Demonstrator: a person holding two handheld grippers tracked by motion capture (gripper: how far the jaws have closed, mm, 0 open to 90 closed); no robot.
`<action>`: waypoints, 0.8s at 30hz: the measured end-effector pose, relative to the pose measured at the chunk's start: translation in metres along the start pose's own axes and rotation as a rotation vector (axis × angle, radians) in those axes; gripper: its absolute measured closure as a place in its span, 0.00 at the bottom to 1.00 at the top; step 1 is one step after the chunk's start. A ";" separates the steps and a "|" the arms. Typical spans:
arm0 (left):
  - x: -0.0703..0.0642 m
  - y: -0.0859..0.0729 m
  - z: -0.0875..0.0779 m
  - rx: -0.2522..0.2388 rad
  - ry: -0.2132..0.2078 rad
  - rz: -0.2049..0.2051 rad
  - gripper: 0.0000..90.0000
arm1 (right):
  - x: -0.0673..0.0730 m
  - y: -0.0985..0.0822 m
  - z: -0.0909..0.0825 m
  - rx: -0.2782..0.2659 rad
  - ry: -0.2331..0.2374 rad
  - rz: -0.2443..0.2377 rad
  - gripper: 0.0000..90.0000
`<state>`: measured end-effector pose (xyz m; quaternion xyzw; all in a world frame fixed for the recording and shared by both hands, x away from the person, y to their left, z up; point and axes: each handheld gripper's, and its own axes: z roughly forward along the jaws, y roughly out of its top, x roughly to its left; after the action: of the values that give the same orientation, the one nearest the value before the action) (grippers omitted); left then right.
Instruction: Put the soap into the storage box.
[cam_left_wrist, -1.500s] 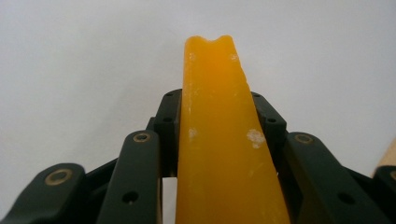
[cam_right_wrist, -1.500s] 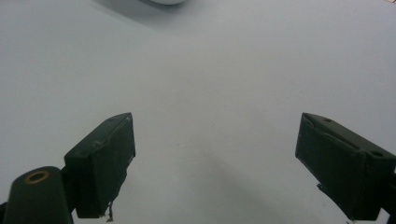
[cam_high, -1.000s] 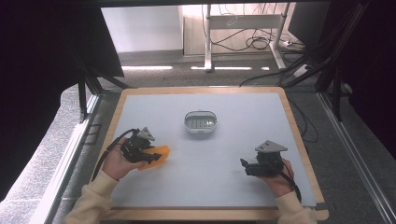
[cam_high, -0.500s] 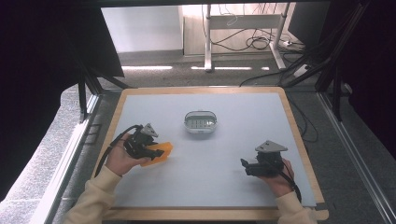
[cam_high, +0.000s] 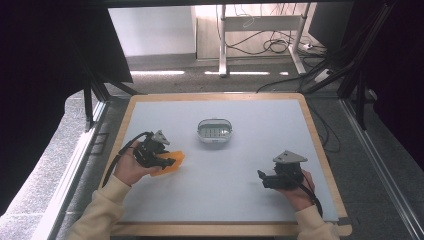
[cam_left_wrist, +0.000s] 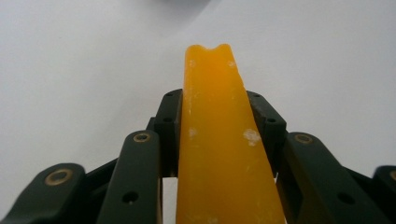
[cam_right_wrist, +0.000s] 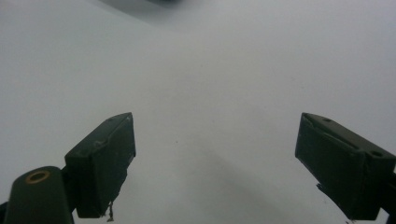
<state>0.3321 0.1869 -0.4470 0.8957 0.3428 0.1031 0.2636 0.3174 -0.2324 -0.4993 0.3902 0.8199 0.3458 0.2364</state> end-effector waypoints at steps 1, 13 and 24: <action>0.001 0.000 0.000 -0.002 0.000 -0.002 0.69 | 0.000 0.000 0.000 0.000 0.000 0.000 0.14; 0.003 0.007 -0.002 0.000 0.005 0.014 0.69 | 0.000 0.000 0.000 0.001 -0.002 -0.002 0.14; 0.004 0.013 -0.003 0.005 0.007 0.032 0.69 | 0.002 0.001 -0.001 -0.011 0.000 -0.008 0.14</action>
<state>0.3414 0.1824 -0.4376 0.9014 0.3296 0.1097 0.2585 0.3159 -0.2312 -0.4982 0.3855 0.8196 0.3492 0.2401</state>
